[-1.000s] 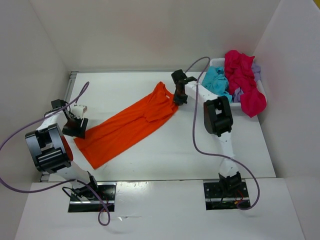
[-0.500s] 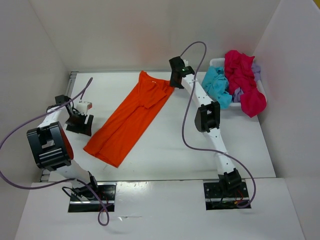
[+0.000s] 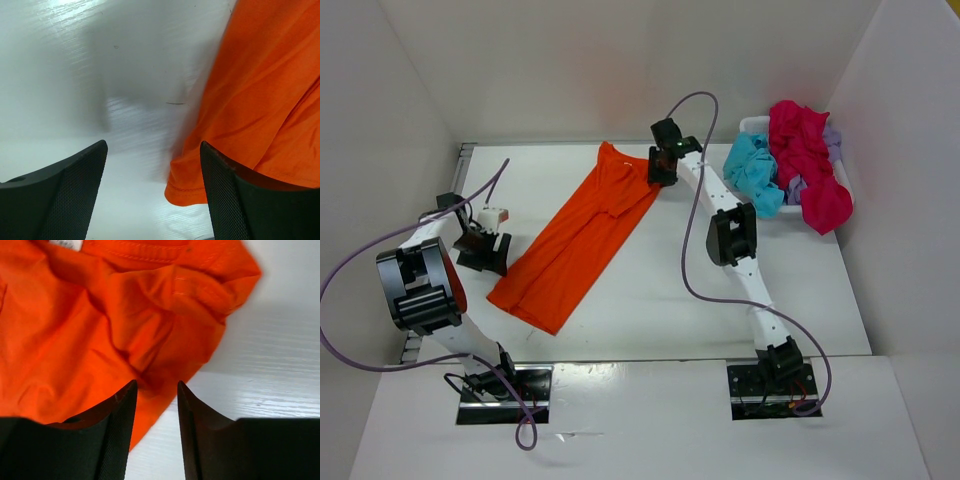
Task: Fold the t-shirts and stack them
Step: Rotate the tshirt 90 degrees
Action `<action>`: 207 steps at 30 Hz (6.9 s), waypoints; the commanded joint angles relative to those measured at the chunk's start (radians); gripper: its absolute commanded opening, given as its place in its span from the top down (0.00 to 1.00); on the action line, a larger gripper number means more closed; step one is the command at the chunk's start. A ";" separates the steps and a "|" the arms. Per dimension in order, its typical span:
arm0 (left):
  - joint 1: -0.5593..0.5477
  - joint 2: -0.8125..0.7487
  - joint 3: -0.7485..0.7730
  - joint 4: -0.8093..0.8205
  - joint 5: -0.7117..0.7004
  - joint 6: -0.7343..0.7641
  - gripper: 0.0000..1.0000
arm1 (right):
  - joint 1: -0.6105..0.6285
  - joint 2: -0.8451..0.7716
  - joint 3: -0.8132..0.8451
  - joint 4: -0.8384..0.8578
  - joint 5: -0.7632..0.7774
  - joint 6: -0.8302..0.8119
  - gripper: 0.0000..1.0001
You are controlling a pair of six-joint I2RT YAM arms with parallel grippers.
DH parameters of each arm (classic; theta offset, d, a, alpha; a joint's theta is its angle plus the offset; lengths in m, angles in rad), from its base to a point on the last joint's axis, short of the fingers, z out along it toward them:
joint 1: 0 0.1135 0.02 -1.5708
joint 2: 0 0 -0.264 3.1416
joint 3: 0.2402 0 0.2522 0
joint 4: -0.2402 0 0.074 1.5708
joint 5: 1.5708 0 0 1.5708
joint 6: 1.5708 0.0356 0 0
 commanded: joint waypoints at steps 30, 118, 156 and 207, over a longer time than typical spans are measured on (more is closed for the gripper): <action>-0.003 0.054 -0.035 -0.005 0.025 -0.008 0.18 | 0.043 -0.194 -0.100 -0.005 0.055 -0.013 1.00; 0.011 -0.222 -0.099 -0.057 0.104 0.173 0.19 | 0.765 -0.535 -1.116 0.175 -0.080 0.309 1.00; -0.954 -0.839 -0.274 -0.153 0.016 0.701 0.23 | 0.563 -1.054 -1.486 0.354 -0.127 0.353 0.56; -0.922 -0.993 -0.360 -0.078 0.125 0.391 0.22 | 0.632 -0.508 -0.968 0.121 -0.262 0.214 0.61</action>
